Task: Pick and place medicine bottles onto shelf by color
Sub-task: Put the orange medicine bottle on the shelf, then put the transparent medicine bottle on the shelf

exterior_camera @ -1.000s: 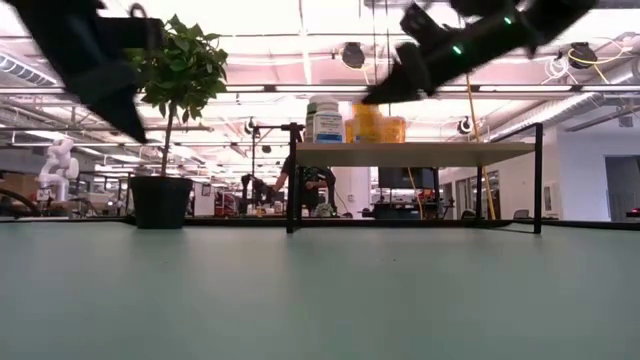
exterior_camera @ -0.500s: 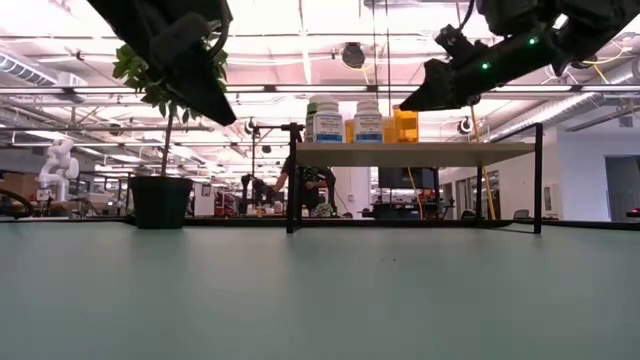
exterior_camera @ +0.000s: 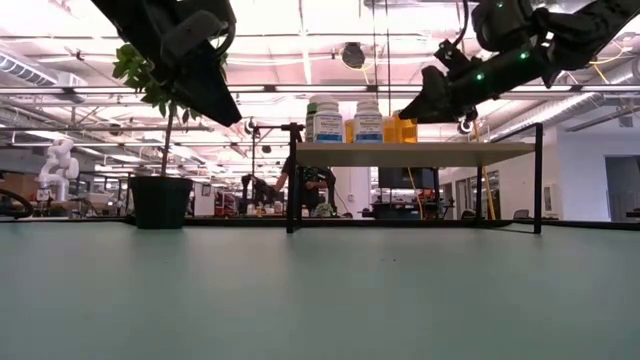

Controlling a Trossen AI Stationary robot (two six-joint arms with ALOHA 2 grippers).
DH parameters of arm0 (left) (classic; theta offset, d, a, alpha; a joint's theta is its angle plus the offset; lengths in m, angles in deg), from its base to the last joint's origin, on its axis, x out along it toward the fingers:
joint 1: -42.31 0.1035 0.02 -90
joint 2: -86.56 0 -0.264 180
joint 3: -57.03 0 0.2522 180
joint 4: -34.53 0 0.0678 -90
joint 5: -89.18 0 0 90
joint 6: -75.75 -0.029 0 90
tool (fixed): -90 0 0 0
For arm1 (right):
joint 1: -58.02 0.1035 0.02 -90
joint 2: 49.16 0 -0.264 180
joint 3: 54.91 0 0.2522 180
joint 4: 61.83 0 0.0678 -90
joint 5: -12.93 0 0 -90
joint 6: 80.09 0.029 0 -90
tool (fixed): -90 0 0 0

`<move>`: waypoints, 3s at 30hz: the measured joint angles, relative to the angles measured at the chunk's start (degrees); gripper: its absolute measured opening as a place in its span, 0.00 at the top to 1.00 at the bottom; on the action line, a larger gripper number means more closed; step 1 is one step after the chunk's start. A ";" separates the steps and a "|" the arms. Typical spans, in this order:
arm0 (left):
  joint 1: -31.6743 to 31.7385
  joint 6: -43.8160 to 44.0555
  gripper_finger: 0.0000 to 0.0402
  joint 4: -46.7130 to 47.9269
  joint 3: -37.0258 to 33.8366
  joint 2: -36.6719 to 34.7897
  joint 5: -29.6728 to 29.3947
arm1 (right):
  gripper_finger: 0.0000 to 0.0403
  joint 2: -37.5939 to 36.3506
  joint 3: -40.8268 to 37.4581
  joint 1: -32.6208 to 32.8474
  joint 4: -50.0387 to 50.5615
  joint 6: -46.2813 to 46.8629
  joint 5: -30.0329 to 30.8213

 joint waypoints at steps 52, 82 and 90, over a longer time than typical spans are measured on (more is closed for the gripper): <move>0.07 0.35 0.40 2.25 0.00 0.00 -0.07 | 0.56 -2.65 0.10 7.37 9.98 -2.52 4.38; 4.80 -50.39 0.40 -62.60 15.61 38.99 42.80 | 0.56 2.12 14.41 62.84 58.65 53.98 -23.24; 4.24 -50.20 0.40 -51.93 29.32 48.00 45.00 | 0.56 2.22 14.43 69.29 58.46 64.55 -25.70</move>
